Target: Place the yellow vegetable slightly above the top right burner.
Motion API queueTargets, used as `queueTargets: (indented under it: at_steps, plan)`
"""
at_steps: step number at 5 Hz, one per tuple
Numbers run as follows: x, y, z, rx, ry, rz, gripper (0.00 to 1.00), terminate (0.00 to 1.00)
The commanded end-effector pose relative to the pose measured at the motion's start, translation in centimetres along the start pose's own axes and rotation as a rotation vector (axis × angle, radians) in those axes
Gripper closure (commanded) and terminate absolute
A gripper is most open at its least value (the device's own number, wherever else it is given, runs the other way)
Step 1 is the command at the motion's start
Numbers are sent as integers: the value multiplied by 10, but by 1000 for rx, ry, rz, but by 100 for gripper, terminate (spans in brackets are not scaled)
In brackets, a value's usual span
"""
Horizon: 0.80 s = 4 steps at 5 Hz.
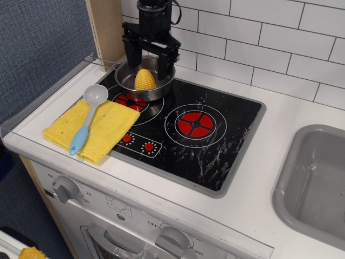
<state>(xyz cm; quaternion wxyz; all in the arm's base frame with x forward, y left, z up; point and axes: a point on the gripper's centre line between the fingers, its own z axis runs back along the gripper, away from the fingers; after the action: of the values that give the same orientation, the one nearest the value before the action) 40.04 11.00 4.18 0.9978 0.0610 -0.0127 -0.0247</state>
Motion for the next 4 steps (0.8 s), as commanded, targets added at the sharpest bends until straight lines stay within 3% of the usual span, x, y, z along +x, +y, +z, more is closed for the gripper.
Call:
queueTargets:
  at_steps: [1, 2, 3, 4]
  plan:
    - [-20, 4, 15, 10, 16, -22, 0, 0]
    - [-28, 7, 9, -2, 27, -15, 0, 0]
    - [-23, 6, 5, -28, 16, -9, 100, 0]
    - [-10, 9, 31, -69, -72, 22, 100, 0]
